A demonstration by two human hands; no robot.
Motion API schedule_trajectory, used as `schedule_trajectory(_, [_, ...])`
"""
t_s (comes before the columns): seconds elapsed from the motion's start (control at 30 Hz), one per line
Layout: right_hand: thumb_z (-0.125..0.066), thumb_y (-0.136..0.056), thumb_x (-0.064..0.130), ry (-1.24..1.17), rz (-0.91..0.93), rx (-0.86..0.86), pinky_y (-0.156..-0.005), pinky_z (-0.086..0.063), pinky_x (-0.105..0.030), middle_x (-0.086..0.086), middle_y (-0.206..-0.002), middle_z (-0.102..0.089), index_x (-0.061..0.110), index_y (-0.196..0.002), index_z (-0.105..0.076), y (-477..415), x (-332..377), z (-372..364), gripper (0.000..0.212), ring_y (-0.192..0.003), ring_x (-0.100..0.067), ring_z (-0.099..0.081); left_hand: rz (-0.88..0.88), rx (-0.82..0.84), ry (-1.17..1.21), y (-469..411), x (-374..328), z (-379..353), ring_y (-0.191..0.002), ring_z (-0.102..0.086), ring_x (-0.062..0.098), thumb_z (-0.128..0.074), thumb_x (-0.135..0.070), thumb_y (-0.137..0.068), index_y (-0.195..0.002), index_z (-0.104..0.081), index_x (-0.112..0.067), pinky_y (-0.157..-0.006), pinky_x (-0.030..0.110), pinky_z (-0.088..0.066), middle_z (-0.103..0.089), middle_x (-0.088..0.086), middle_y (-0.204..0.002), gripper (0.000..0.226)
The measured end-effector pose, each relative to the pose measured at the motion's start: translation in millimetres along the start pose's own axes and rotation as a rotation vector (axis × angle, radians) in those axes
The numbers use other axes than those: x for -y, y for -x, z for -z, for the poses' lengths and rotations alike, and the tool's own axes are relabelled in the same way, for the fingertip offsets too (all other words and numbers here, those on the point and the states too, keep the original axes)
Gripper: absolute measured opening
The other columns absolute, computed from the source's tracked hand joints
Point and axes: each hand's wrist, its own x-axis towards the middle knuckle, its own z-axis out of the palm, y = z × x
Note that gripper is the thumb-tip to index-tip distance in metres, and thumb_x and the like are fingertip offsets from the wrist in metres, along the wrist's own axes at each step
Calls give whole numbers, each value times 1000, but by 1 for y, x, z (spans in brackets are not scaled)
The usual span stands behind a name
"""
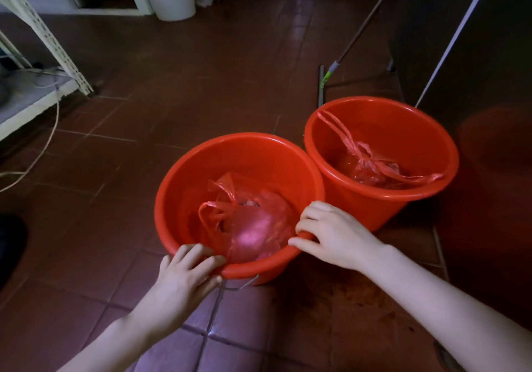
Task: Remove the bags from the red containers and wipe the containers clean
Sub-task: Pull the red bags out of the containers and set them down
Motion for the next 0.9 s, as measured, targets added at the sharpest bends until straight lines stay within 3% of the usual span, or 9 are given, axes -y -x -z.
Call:
schedule_trajectory(0.13, [-44, -82, 76, -23, 19, -4, -92, -41, -23, 11, -92, -61, 27, -96, -73, 13, 7, 1, 59, -96, -8, -51, -79, 2, 18, 3, 24, 16, -99, -50, 12, -42, -57, -95, -115, -67, -31, -84, 30, -45, -52, -11, -111, 41])
schedule_trajectory(0.23, [-44, -79, 79, -11, 86, 31, -90, -36, -20, 14, -90, -58, 30, -94, -71, 39, 17, -3, 58, -92, -6, -48, -57, 7, -78, 14, 50, 28, -106, -52, 15, -43, -71, -88, -110, -68, -37, -82, 37, -46, -53, -10, -116, 48])
schedule_trajectory(0.4, [-50, -77, 78, -68, 11, 5, -87, -44, -20, 18, -90, -57, 32, -90, -72, 90, 12, 3, 53, -90, -4, -51, -221, 51, -83, 5, 45, 19, -131, -47, 26, -51, -68, -84, -109, -72, -26, -104, 55, -41, -57, 3, -122, 53])
schedule_trajectory(0.57, [-53, -75, 81, -115, -67, 44, -86, -45, -20, 21, -91, -55, 36, -94, -72, 143, 2, 13, 52, -92, 0, -53, -359, 22, 17, -3, 11, -4, -136, -42, 23, -53, -67, -82, -103, -72, -21, -110, 57, -33, -60, 2, -111, 54])
schedule_trajectory(0.9, [-55, -78, 75, -89, -165, 36, -92, -41, -15, 21, -100, -60, 35, -96, -73, 207, -21, 23, 47, -100, 4, -53, -590, -55, 89, -33, -40, -35, -124, -54, 16, -44, -67, -88, -90, -72, -17, -111, 60, -28, -62, 2, -95, 58])
